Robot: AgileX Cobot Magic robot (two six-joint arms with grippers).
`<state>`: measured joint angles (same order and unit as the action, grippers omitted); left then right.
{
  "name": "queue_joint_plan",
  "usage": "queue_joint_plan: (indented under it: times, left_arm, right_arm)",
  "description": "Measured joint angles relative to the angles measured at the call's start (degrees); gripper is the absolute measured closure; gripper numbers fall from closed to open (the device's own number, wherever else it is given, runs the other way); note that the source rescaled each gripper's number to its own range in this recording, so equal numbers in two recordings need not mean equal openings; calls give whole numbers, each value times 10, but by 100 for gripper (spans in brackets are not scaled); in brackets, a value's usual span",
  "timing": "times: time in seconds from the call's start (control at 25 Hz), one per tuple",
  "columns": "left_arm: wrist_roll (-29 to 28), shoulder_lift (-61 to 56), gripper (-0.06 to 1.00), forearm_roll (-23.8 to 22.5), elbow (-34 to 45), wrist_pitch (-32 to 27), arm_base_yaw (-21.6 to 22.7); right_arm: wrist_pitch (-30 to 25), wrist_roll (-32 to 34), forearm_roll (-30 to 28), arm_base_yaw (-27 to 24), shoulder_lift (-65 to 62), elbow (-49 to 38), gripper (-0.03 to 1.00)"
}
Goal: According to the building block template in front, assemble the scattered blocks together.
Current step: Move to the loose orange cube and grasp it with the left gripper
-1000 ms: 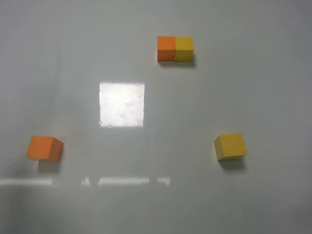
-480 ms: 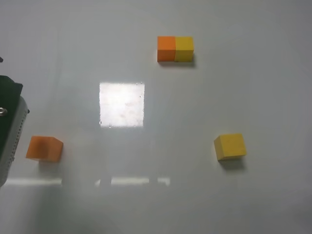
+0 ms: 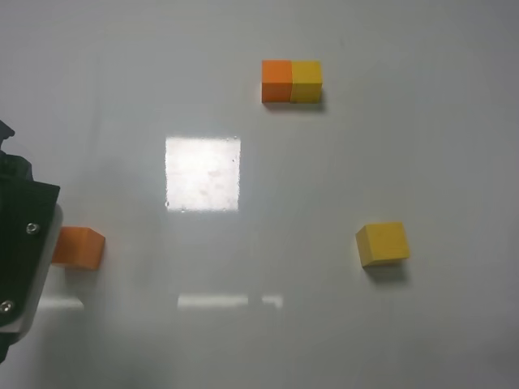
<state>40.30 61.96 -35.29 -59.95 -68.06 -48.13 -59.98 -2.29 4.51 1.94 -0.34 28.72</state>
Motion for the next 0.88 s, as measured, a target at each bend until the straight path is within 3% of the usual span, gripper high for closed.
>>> queue_joint_plan:
  times: [0.4, 0.72, 0.76, 0.8, 0.84, 0.88]
  left_arm:
    - [-45, 72, -6, -32, 0, 44, 0]
    - [-70, 115, -3, -27, 0, 49, 0]
    - [-71, 117, 4, -23, 0, 49, 0]
    - [-72, 118, 21, -18, 1, 49, 0]
    - [-73, 118, 46, -17, 1, 49, 0]
    - [-73, 118, 94, -17, 1, 48, 0]
  right_arm:
    - [0, 0, 0, 0, 0, 0, 65]
    - [0, 0, 0, 0, 0, 0, 65]
    - [0, 0, 0, 0, 0, 0, 65]
    - [0, 0, 0, 0, 0, 0, 65]
    - [0, 0, 0, 0, 0, 0, 65]
    - [0, 0, 0, 0, 0, 0, 65]
